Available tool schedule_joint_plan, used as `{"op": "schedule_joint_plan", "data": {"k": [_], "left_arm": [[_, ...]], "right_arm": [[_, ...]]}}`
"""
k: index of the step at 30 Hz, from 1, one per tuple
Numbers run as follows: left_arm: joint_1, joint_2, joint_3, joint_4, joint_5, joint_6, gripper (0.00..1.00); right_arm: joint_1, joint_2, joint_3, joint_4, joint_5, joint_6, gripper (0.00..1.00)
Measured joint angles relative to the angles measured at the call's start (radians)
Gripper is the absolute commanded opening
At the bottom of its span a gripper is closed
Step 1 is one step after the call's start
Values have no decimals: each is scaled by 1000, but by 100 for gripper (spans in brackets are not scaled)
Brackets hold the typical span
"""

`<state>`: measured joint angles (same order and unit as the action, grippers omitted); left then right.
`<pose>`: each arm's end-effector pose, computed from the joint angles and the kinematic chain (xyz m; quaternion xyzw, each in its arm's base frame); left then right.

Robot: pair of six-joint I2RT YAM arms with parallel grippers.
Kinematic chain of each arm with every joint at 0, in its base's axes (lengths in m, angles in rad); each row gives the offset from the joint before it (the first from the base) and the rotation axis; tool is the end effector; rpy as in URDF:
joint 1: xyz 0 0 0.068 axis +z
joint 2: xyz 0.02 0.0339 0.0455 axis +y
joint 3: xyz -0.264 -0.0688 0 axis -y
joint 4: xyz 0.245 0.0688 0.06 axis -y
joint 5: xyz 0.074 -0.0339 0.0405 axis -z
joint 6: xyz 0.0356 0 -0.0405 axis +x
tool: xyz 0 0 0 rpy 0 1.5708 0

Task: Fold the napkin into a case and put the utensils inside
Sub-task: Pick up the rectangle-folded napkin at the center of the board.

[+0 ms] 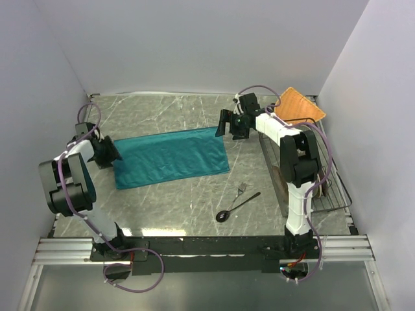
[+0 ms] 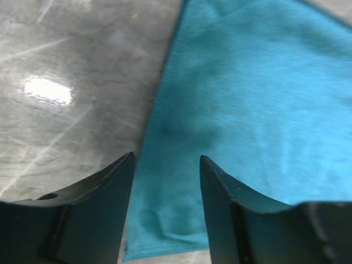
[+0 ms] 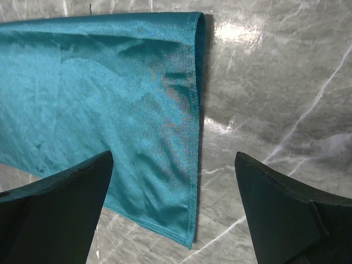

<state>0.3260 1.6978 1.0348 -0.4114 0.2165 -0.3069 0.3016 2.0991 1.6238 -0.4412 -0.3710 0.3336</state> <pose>0.3201 0.1001 0.1762 -0.2747 0.9241 -0.1024 0.2452 0.4388 0.1500 0.1977 -0.0444 0.9315 0.2646 0.2455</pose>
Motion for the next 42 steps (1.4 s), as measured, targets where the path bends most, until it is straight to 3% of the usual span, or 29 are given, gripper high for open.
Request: {"op": "schedule_joint_plan", "data": {"k": [13,16,22,29,37,42], "left_arm": [[-74,87,68,-35,-162,61,40],[-95,87,69,-39,-191,83,31],[-114,108,93,-66,-227,114,1],[-97,133,146,-133,-214,165,1],[43,134,235,-276,-184,312,1],[13,134,319,-348,-84,359,1]], "right_arm": [[-2,0,-9,-1,-13,-3,100],[-5,0,-9,-1,-13,-3,100],[-10,0,-9,-1,-10,-2,100],[-11,0,-11,0,-12,-2,100],[-11,-1,-93,6,-32,7,100],[-12,-3,-100,6,-59,16,100]]}}
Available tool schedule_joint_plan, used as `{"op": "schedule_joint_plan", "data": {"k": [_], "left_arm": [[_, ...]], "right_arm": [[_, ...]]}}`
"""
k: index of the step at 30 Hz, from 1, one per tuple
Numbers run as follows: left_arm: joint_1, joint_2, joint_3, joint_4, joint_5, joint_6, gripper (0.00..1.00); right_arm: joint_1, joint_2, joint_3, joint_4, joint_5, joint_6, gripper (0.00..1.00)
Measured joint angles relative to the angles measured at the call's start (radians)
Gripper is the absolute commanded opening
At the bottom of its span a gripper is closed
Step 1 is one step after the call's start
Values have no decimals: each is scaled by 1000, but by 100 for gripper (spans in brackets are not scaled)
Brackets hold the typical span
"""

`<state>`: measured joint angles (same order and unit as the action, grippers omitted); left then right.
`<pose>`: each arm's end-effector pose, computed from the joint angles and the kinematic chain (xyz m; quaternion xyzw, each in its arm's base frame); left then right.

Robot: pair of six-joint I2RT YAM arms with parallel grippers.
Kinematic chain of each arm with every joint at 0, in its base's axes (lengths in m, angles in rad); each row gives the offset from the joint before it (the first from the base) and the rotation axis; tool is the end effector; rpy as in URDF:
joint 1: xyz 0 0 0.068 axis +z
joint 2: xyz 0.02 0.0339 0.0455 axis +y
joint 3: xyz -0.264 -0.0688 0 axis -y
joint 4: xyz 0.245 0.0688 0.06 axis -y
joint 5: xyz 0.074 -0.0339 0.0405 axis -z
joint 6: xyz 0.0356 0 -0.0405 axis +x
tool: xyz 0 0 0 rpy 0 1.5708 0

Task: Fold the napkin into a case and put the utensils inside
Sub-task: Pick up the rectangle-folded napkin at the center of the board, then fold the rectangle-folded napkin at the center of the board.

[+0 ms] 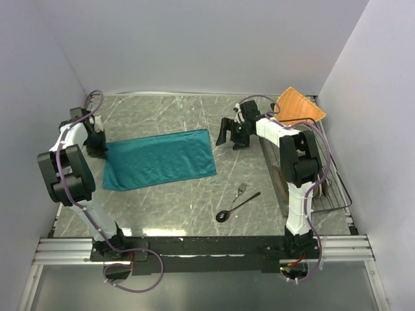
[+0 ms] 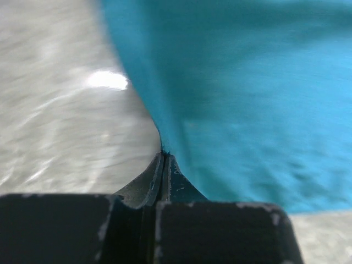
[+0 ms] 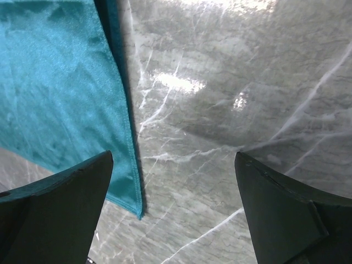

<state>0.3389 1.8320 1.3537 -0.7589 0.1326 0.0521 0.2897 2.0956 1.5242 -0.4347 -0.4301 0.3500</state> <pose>0.3497 0.1183 0.2058 -0.1297 0.9754 -0.0319 0.1752 0.4248 0.1421 0.1701 -0.0311 0.9396 0.2801 0.1939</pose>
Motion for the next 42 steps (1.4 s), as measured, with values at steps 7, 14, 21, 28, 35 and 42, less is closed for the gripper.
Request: {"op": "schedule_joint_plan", "data": {"k": [7,14,21,28,35,42], "left_arm": [[-183,5,64,-48,172,-63,1],[-344,132,154,-2,329,-198,1],[-476,277,238,75,411,-327,1],[-581,341,281,177,480,-466,1],[-634,383,287,259,522,-578,1],[-652,427,305,307,541,-642,1]], "right_arm": [[-2,0,0,-3,-37,0,100],[-13,-2,-1,-26,-71,-11,100],[-20,-16,-31,-27,-91,-10,100],[-23,-23,-61,4,-117,21,100],[-24,-23,-71,34,-140,58,100],[-24,-23,-71,55,-148,80,100]]}}
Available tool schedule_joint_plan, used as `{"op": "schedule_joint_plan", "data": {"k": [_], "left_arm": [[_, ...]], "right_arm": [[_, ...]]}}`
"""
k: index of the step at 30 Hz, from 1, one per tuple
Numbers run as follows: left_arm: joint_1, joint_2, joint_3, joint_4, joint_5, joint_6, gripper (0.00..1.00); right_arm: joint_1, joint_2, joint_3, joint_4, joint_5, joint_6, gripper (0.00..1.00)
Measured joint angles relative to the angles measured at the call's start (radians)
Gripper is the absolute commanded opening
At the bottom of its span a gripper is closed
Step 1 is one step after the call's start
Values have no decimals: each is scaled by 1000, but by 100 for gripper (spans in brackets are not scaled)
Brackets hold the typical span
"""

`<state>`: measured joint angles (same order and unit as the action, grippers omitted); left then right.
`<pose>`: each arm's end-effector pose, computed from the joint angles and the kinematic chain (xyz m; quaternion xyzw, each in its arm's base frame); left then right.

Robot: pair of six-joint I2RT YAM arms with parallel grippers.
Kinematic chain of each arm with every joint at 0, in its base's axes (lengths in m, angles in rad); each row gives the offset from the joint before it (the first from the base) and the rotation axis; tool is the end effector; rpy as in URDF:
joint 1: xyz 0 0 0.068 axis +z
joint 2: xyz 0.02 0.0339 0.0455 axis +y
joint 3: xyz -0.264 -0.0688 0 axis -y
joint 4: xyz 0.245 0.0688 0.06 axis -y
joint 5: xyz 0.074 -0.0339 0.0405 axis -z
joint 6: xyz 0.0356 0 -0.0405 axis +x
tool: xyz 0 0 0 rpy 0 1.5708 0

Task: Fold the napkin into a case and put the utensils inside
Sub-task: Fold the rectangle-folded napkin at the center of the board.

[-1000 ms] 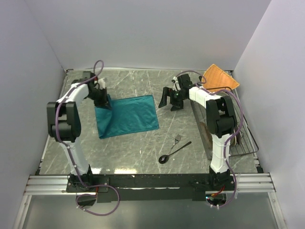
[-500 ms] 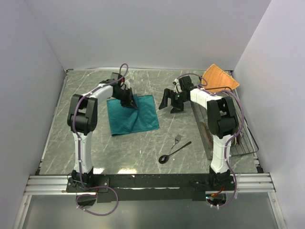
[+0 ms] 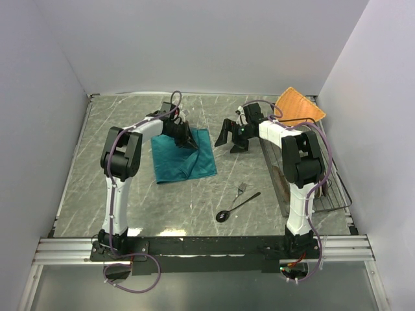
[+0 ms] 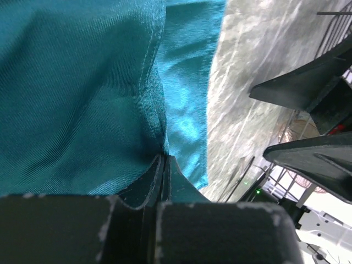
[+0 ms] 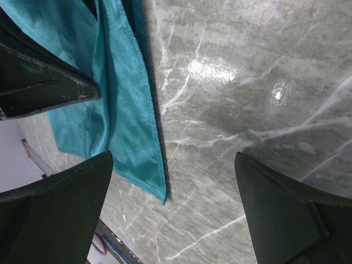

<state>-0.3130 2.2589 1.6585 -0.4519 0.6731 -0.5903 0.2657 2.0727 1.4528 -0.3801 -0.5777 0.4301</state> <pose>0.4443 -0.1671 0.1401 -0.0422 0.9153 -0.3928 0.0784 0.4169 0.1336 0.1641 -0.0044 0.9233 0.3490 0.1605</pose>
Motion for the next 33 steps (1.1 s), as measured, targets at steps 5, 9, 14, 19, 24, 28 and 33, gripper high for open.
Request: {"op": "schedule_joint_plan", "data": {"k": [5,9,14,19,24,28,33], "left_arm": [[-19,13,31,6,10,-16,1],[-32,14,44,23,13,-29,1],[-42,33,69,31,20,-36,1],[-51,52,69,38,22,-54,1],[-62,58,69,49,23,-62,4],[-68,58,69,52,26,-70,25],[-67,56,61,68,51,-79,44]], "right_arm": [[0,0,0,7,0,10,100],[0,1,0,11,0,18,100],[0,2,-2,20,0,23,100],[0,4,-2,23,0,30,98],[0,7,-2,26,-4,37,95],[0,7,-2,28,-8,41,95],[0,7,-2,29,-8,41,94]]}}
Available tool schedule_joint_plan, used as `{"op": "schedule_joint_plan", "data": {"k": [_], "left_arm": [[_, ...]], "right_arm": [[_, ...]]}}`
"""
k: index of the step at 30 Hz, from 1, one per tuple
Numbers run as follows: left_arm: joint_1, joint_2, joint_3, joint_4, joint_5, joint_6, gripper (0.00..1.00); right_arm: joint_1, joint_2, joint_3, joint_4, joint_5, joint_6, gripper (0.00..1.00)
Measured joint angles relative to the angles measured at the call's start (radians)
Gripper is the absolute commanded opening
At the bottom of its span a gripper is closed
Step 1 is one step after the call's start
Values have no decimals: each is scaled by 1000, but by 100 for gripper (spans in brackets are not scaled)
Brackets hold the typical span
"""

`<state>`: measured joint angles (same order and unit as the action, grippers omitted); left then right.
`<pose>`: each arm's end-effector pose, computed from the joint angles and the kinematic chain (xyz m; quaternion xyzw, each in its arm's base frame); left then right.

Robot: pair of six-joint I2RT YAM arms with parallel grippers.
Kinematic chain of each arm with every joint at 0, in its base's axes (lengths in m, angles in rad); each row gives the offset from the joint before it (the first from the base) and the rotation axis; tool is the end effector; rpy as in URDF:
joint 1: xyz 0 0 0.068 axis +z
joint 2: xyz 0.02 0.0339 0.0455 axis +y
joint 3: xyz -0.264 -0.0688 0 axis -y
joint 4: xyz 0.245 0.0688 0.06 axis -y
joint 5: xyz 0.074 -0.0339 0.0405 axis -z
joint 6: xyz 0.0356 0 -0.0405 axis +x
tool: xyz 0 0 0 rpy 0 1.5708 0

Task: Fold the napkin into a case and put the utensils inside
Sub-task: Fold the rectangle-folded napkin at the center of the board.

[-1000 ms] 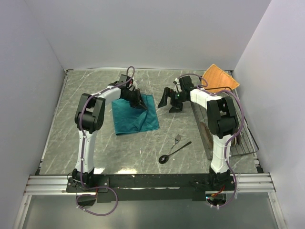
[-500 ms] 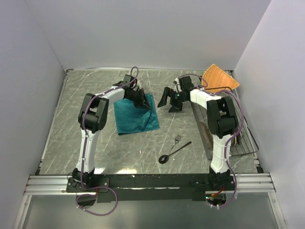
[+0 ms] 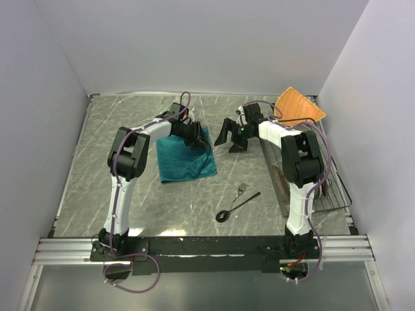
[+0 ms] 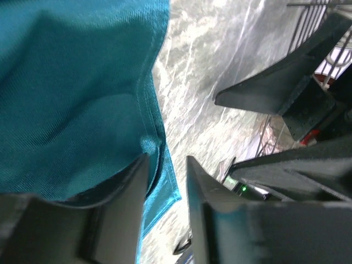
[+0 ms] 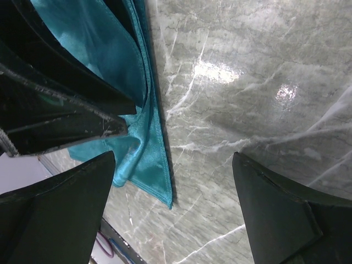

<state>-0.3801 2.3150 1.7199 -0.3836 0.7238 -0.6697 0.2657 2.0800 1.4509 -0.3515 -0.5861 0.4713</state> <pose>0.4477 -0.2043 0.1365 -0.0269 0.9001 -0.4298 0.0664 0.4192 0.1345 0.1622 0.0104 0.9198 0.3581 0.1602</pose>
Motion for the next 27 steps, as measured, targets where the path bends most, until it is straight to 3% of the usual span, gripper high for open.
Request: {"op": "schedule_joint_plan", "data": {"k": [5,13,22,27], "left_arm": [[26,-71,-82,25,29,12,50],[143,-301,-209,-23,52,178,51],[144,-343,-433,-52,70,230,56],[141,-343,-479,-26,79,202,59]], "right_arm": [[0,0,0,0,-2,0,90],[1,0,0,7,-10,14,80],[42,0,-1,49,-23,52,81],[60,0,-22,60,-26,56,82]]}}
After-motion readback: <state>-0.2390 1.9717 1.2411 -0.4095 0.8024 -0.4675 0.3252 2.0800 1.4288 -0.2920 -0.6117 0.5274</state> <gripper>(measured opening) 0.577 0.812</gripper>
